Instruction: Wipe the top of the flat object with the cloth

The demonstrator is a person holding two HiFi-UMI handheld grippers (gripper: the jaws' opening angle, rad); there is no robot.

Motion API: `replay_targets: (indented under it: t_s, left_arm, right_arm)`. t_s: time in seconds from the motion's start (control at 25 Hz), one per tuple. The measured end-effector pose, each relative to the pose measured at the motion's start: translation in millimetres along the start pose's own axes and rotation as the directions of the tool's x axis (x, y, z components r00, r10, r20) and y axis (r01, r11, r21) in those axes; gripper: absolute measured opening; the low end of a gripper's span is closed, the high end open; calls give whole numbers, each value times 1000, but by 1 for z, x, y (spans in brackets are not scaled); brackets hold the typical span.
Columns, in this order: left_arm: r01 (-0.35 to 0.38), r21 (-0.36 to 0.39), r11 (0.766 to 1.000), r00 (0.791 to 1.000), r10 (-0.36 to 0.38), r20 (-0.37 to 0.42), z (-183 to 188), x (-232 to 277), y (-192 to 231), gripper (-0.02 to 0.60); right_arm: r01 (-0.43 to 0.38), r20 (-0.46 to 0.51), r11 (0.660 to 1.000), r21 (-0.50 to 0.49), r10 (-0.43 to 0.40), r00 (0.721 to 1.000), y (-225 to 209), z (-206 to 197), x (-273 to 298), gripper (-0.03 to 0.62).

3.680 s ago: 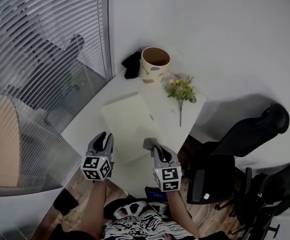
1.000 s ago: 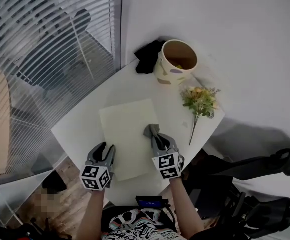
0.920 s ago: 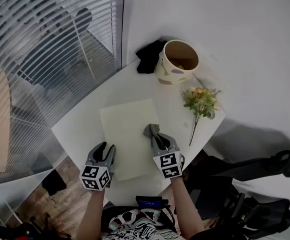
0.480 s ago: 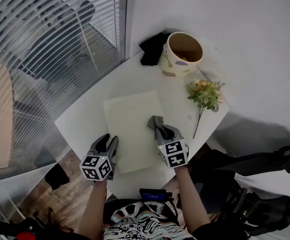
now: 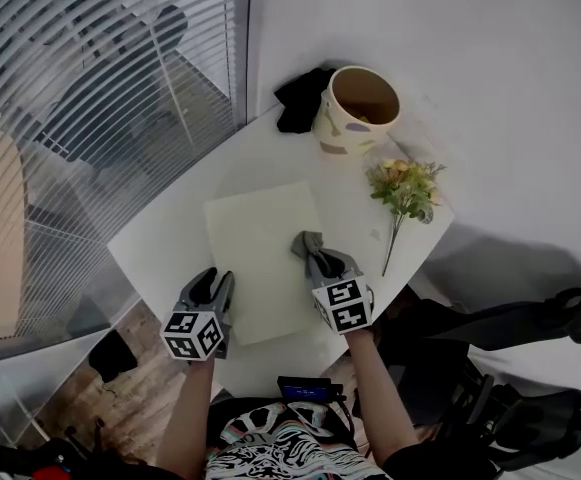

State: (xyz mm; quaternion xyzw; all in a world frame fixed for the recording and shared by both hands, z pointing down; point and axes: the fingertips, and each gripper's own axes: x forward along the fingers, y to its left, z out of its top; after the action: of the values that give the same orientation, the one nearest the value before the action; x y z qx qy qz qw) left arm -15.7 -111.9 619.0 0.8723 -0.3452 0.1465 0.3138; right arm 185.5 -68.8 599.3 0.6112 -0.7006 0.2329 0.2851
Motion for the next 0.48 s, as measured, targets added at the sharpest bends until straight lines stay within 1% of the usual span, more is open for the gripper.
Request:
replay_targets:
  t_s: [0.16,0.24,0.48]
  left_arm:
    - [8,-15,1000,1000,-8,5,0,2,0,212]
    - [7,-10,1000,1000,-7,1,0,2,1,212]
    - [13,-15,1000,1000,-13,-5,2,3,1,212]
  right_arm:
    - [-1,-11,1000,-9,1,1000,0,-1,-1,20]
    - [-1,-16,1000,-13,0,1000,2,-4,-2,20]
    - [2,0,1000,-12,-2,1000,3,-6,-5,20]
